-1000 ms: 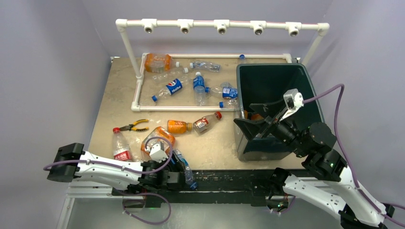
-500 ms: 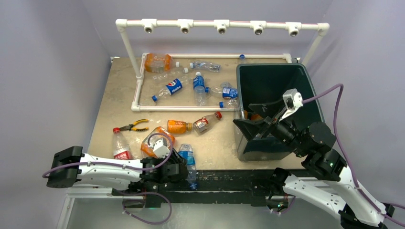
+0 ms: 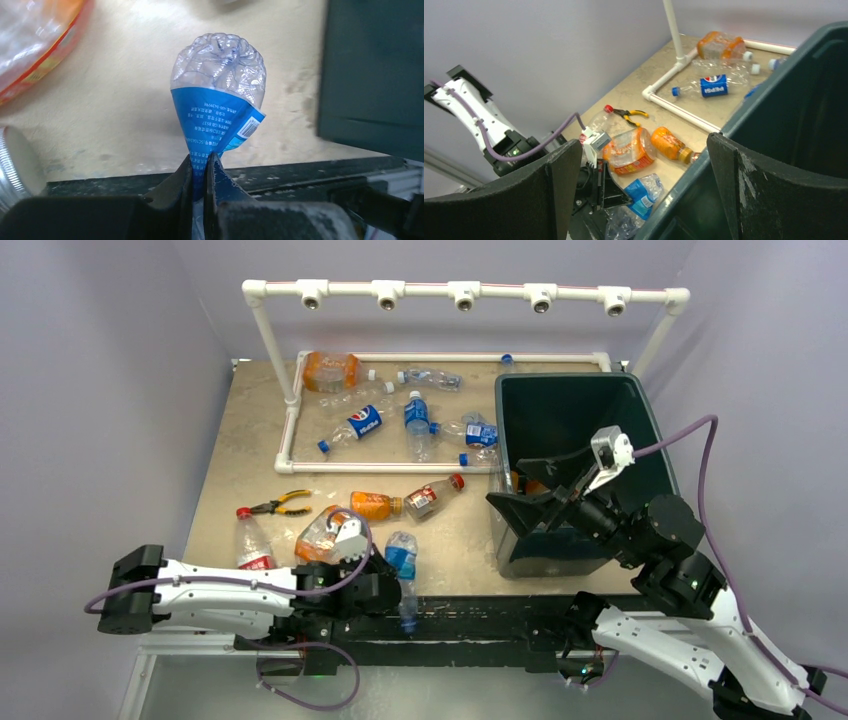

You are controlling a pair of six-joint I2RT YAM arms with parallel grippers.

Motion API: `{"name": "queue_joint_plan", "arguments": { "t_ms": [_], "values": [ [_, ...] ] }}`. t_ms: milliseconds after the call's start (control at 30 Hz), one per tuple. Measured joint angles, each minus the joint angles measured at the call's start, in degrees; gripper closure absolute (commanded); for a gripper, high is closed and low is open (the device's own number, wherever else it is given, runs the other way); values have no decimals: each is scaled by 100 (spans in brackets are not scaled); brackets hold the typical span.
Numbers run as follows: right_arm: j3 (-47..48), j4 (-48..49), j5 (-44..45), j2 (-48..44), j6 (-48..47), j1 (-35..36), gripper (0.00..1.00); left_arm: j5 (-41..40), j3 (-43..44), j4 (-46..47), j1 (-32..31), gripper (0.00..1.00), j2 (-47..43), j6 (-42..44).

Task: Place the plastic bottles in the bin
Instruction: Pick up the plastic bottle from the corner of the board.

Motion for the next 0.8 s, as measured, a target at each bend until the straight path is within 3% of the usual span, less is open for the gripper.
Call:
{"name": "queue_joint_plan", "arguments": {
  "t_ms": [167,300,500,633,800],
  "values": [
    [476,59,-422,361,15,0,1,-396,1373,-417,-39,100,-229,1268],
    [815,396,-763,695,2,0,1,-949,2188,20,-48,100,-754,2889],
    [831,911,-1113,1095,2,0,1,-1534,2275,2035,245,100,-1528,5687],
    [831,1272,-1285,1329,20,0,1,-1572,2179,3663,542,100,-1617,6502],
    [774,1735,-1432,1574,136,0,1,-1274,2057,5191,1054,100,-1292,6658]
  ]
}}
